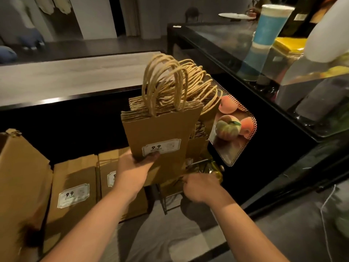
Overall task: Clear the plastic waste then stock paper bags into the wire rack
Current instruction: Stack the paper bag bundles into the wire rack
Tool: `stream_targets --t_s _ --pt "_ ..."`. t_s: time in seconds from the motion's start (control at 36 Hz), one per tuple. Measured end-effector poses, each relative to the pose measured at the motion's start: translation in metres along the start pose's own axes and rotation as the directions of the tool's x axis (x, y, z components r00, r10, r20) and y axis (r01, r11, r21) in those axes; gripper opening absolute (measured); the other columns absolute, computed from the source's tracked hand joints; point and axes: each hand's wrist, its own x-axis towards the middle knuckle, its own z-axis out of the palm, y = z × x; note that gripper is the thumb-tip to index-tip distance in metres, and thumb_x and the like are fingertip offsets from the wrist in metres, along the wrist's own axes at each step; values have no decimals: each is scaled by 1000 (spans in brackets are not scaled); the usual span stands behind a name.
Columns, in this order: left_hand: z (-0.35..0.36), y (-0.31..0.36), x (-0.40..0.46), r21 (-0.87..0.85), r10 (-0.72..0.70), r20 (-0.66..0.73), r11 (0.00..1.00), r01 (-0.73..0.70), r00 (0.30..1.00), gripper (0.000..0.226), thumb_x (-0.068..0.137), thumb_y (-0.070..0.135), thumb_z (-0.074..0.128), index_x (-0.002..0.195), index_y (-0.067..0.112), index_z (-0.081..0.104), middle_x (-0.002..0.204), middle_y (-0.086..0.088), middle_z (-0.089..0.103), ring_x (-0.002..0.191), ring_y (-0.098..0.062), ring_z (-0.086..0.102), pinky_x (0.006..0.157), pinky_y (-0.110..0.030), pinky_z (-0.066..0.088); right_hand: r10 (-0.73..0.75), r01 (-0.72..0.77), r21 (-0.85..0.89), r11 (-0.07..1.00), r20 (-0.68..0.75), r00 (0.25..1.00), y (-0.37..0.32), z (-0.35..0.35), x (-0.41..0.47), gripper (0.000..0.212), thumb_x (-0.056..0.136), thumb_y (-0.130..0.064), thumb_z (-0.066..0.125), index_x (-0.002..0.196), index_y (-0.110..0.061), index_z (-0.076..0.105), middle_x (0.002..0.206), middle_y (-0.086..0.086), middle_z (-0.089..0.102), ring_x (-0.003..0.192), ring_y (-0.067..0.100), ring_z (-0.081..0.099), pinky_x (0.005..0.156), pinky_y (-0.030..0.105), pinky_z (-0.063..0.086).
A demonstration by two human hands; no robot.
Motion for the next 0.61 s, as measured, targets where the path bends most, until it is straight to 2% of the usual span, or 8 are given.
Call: stream_targets --t_s 0.08,0.14,0.19,0.33,0.39,0.44,0.53,0.61 --pt "2 -4 1 -36 -79 2 996 79 997 28 83 10 71 91 31 56 87 17 59 81 -2 55 78 -20 41 1 0 -20 1000 25 1000 0 -2 0 36 95 -23 36 118 -18 63 120 7 63 107 28 58 79 41 36" --pt "0 -7 3 -32 -103 33 994 104 994 27 85 13 70 103 28 57 97 12 62 96 -11 57 85 -23 41 -4 4 2 1000 29 1000 1 0 0 34 94 -23 36 112 -17 65 116 7 64 104 27 60 79 39 39" --pt "-4 -9 7 18 -102 56 995 101 993 29 87 18 67 110 28 53 104 12 60 106 -13 55 91 -25 40 -6 5 22 1000 30 1000 2 0 0 33 93 -22 37 107 -16 67 113 7 67 100 28 61 80 38 42" --pt "-10 4 14 25 -20 -59 999 22 998 33 87 12 66 118 15 57 102 6 60 99 -14 56 77 -18 42 -12 10 35 999 53 999 3 -5 -4 33 96 -23 36 108 -12 65 114 11 65 103 29 60 85 39 43" --pt "-13 9 15 31 48 -66 998 -46 997 34 87 9 66 119 14 57 101 7 60 96 -9 56 81 -18 42 -17 13 46 999 72 997 3 -5 -2 35 95 -24 34 114 -14 63 117 10 64 104 29 60 86 39 45" --pt "-13 12 14 28 117 -36 993 -116 993 34 87 6 64 120 13 56 99 11 61 89 3 59 80 -12 45 -26 21 57 998 83 996 4 -5 0 36 93 -24 34 116 -17 61 119 9 64 105 28 59 90 41 46" --pt "-7 13 11 -27 137 -6 990 -137 991 30 88 0 60 115 11 52 94 13 59 74 20 59 64 -1 46 -30 27 31 999 100 995 4 -5 2 30 94 -23 34 99 -13 61 111 9 64 98 27 59 83 40 43" --pt "-2 4 9 39 149 60 988 -151 987 39 84 9 64 122 12 54 103 13 63 84 17 60 72 -7 51 -34 33 10 999 111 993 2 -7 0 30 95 -23 33 99 -14 61 115 10 63 97 28 56 82 39 39"
